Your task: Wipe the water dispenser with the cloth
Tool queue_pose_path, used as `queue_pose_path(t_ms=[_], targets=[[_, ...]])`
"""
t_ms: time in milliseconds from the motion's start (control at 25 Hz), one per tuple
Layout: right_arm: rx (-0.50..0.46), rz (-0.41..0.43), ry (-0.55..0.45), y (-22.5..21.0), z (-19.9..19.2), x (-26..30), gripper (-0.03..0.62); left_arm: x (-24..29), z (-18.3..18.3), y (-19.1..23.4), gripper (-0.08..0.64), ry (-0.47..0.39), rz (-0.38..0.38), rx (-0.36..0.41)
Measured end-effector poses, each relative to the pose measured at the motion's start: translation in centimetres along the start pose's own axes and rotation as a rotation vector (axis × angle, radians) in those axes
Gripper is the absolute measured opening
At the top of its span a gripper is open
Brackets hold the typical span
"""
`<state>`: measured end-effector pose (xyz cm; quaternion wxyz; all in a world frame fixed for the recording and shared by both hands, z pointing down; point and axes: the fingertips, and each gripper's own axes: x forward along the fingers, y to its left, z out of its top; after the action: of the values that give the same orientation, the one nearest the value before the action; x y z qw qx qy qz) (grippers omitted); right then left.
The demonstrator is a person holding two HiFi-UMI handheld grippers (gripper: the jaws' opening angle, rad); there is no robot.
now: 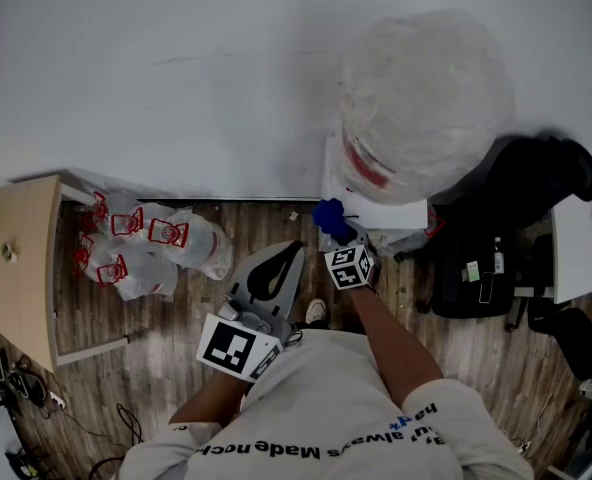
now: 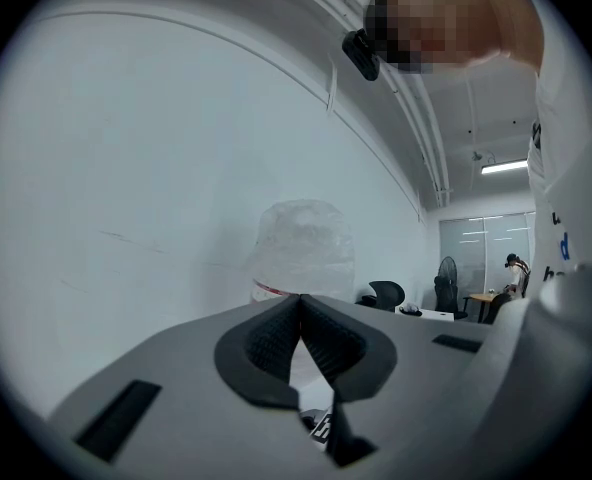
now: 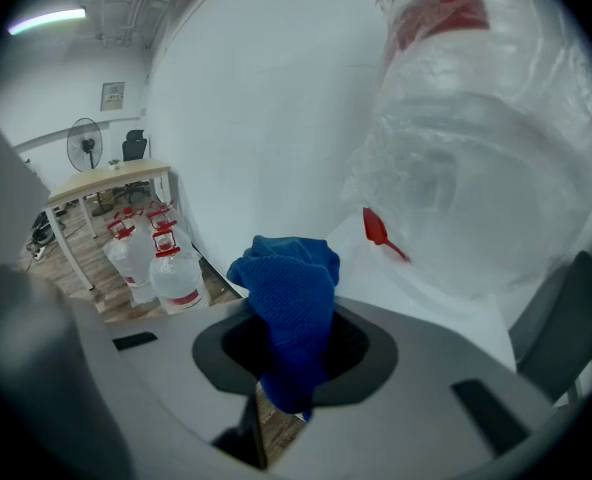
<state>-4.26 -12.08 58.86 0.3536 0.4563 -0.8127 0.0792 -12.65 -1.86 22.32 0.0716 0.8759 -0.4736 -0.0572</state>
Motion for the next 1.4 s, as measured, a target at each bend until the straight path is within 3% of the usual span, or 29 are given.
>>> queue_pose_path(t_ms=[400, 640, 920, 1160, 1400], targets=[[0.012, 0.010, 0.013, 0.7, -0.9, -0.5, 0.086, 0.0, -0.1, 0.1, 0.020, -0.001, -0.007, -0.002], [0.037, -0.033, -0.091, -1.2, 2.0, -2.3, 0.084, -0.4, -0.1, -0.2, 0.020, 0.001, -0.010, 0.000], [0.115, -0.148, -0.201, -5.5, 5.1, -4.5, 0.084, -0.3, 0.0, -1.0, 0.020, -0.002, -0.026, 0.003], [0.176, -0.227, -0.172, -8.8, 3.7, -4.5, 0.084, -0.3, 0.0, -1.2, 0.020, 0.003, -0.033, 0.006], [0.212, -0.239, -0.094, -10.2, 1.6, -2.9, 0.086, -0.1, -0.1, -1.0, 0.020, 0.011, -0.032, 0.007]])
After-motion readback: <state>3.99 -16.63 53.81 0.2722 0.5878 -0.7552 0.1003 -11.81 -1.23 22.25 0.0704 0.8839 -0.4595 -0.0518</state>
